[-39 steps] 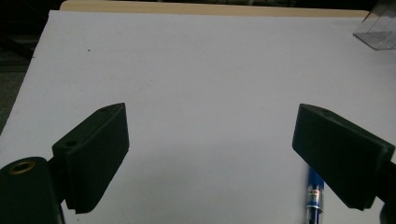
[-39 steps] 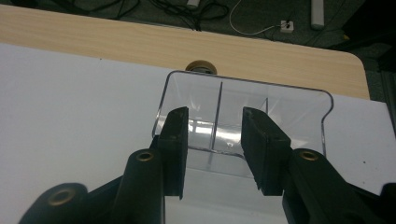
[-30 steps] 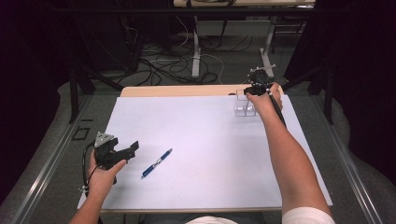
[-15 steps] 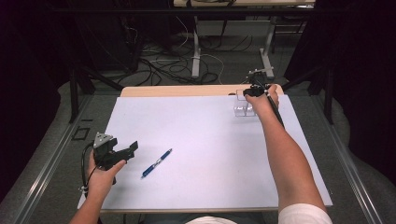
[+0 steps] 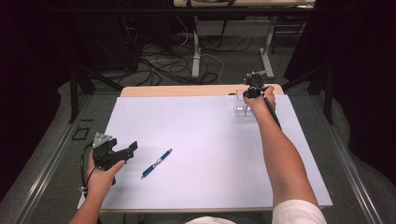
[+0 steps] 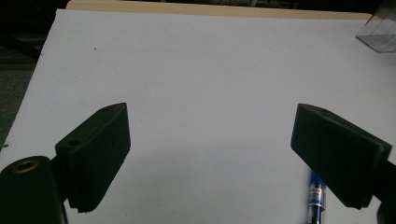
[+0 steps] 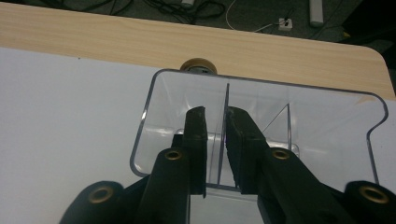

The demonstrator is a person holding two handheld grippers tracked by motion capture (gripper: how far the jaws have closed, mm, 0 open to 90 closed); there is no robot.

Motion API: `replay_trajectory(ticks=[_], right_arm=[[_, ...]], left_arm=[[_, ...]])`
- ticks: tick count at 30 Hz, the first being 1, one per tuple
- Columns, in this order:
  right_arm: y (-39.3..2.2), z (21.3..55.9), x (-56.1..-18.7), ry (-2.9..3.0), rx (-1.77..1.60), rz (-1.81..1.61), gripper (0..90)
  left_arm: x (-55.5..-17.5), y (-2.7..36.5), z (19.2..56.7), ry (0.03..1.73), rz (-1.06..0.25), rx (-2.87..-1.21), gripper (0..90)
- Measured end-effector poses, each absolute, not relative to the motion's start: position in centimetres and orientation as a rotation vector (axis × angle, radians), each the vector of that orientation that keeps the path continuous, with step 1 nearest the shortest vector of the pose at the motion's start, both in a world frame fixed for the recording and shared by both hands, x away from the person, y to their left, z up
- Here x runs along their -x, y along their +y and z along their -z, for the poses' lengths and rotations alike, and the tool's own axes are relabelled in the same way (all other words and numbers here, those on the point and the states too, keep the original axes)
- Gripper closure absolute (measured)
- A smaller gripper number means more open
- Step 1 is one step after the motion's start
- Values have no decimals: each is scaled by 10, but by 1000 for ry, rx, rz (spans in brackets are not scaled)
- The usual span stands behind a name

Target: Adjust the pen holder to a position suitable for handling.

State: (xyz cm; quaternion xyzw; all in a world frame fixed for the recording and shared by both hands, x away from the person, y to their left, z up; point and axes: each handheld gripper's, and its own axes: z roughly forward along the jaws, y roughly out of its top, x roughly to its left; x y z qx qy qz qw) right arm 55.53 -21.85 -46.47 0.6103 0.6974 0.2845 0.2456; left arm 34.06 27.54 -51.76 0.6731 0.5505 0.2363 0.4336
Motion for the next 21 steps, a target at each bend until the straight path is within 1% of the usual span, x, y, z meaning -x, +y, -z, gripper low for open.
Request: replay_trajectory(ticks=[8,21], right_arm=[[-222,467,-556,1892,-1702,-762,868],[-218,466,-555,1830,-1771,-749,893]], left_arm=[[-340,275,518,1371,-588,-1679,121],[-340,275,518,1373,-580,-1681,124]])
